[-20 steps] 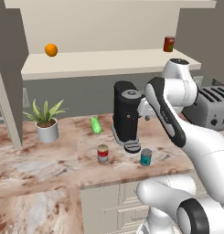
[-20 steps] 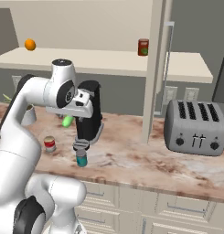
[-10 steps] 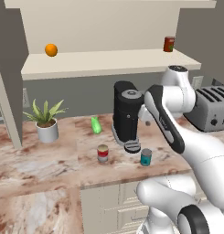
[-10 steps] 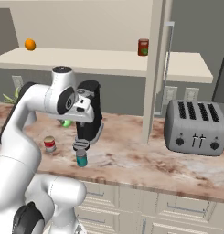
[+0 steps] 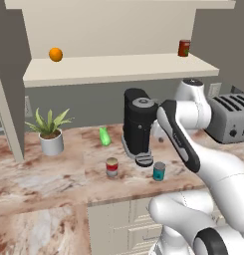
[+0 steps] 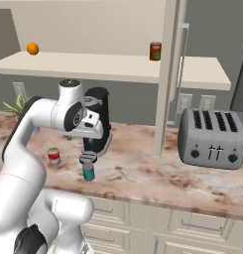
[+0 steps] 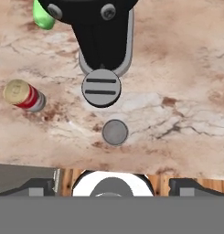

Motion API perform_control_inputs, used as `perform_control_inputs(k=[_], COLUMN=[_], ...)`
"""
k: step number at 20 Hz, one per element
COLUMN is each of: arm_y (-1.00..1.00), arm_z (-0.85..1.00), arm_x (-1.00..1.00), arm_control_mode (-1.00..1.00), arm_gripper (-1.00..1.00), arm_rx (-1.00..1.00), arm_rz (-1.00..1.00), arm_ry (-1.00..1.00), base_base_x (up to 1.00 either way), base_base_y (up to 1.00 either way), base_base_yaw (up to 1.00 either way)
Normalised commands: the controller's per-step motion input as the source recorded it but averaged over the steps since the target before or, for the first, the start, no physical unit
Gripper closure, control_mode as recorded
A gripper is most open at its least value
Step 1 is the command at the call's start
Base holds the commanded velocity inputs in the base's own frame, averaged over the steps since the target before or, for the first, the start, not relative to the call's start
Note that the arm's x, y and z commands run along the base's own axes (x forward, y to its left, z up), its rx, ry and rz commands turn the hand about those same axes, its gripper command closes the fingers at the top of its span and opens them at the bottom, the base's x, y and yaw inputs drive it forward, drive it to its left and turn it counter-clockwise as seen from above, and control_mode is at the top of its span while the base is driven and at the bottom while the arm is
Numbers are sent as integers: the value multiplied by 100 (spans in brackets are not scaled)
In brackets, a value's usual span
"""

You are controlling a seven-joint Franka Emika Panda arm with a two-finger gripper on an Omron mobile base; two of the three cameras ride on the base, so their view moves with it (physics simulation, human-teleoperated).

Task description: Pick the cans from the counter and place them in their designated side in the cabinet.

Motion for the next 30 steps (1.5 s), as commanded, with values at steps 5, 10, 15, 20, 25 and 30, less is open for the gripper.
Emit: perform_control_inputs(k=[5,10,15,20,25,30], arm_y=[-2,0,0,0,0,0], arm_z=[-26,-27,-24,-21,-19,-20], arm_x=[0,0,0,2,3,5], arm_control_mode=[-100,-100,-100,-100,-100,-100], arm_gripper=[-100,-100,-100,-100,-100,-100], arm_rx=[0,0,0,0,0,0], arm_rz=[0,0,0,0,0,0], arm_ry=[0,0,0,0,0,0], base_base_x=[0,0,0,0,0,0], base_base_y=[0,0,0,0,0,0], base_base_yaw=[0,0,0,0,0,0])
